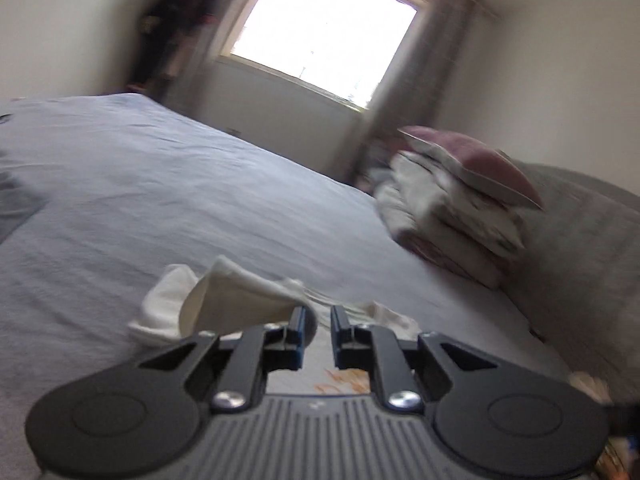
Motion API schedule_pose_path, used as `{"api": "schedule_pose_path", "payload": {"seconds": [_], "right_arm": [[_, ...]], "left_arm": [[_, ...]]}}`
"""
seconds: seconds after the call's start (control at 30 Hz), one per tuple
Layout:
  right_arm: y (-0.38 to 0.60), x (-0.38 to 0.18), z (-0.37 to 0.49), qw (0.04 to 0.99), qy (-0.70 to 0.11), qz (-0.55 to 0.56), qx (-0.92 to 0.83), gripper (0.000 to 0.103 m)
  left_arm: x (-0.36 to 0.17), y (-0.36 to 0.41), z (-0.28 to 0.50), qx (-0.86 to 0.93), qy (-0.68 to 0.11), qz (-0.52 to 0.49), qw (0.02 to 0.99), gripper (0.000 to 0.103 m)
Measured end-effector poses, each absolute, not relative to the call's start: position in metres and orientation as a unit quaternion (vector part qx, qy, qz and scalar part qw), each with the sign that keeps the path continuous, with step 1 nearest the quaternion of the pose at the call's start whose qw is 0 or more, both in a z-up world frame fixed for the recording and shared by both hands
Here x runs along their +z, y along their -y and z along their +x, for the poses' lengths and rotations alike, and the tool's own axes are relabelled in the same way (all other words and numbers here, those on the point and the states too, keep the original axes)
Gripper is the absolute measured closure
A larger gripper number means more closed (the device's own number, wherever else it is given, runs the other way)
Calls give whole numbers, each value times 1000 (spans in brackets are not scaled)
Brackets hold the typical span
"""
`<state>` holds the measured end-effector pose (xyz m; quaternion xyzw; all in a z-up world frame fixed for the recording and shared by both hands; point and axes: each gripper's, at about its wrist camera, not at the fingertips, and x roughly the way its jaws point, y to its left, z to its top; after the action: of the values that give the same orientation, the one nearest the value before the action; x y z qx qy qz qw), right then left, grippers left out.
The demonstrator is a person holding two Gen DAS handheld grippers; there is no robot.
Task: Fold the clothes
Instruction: 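Lift the sleeve with the left gripper and lay it across the shirt body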
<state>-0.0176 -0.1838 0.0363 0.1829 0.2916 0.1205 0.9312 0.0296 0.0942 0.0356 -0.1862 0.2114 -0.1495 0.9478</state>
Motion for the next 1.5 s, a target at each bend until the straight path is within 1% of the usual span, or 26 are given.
{"api": "schedule_pose_path", "payload": {"seconds": [0.13, 0.2, 0.3, 0.4, 0.47, 0.5, 0.53, 0.57, 0.6, 0.67, 0.83, 1.0, 1.23, 1.3, 1.33, 1.37, 1.43, 1.5], "right_arm": [[189, 17, -4, 921, -301, 213, 127, 26], [189, 7, 2, 914, -314, 219, 136, 26], [190, -9, 8, 905, -334, 223, 142, 26], [191, -25, 14, 894, -359, 228, 144, 26], [193, -34, 17, 887, -373, 232, 145, 26], [193, -38, 18, 882, -379, 237, 147, 26], [193, -41, 19, 877, -384, 244, 152, 26], [193, -43, 20, 872, -389, 251, 158, 26], [192, -45, 21, 867, -393, 256, 165, 26], [189, -44, 24, 864, -393, 259, 178, 26], [186, -36, 25, 870, -375, 254, 197, 26], [191, -38, 21, 871, -375, 252, 192, 26], [199, -41, 18, 868, -377, 270, 175, 26], [200, -40, 15, 873, -373, 264, 172, 26], [199, -40, 14, 876, -370, 259, 169, 26], [199, -40, 13, 879, -368, 253, 166, 26], [199, -40, 11, 883, -365, 244, 165, 26], [199, -40, 11, 884, -364, 242, 167, 26]], "left_arm": [[22, -69, 26, -217, -229, -156, 936, 90], [8, -60, 31, -239, -253, -152, 925, 90], [-6, -51, 33, -260, -281, -145, 912, 90], [-11, -51, 30, -262, -292, -137, 910, 88], [-9, -57, 30, -252, -297, -136, 911, 75], [-8, -61, 31, -244, -297, -135, 913, 72], [-7, -66, 31, -234, -295, -134, 917, 65], [-7, -71, 31, -225, -292, -131, 920, 61], [-5, -75, 33, -216, -287, -126, 925, 59], [-5, -81, 38, -207, -282, -128, 928, 51], [-9, -81, 55, -217, -296, -159, 917, 50], [-13, -62, 60, -227, -294, -121, 921, 50], [-31, -58, 65, -207, -319, -103, 919, 52], [-35, -57, 66, -206, -323, -98, 918, 61], [-37, -58, 67, -204, -326, -98, 918, 68], [-38, -59, 69, -202, -330, -98, 917, 78], [-40, -61, 71, -195, -335, -102, 916, 90], [-39, -65, 71, -192, -338, -115, 914, 93]]}}
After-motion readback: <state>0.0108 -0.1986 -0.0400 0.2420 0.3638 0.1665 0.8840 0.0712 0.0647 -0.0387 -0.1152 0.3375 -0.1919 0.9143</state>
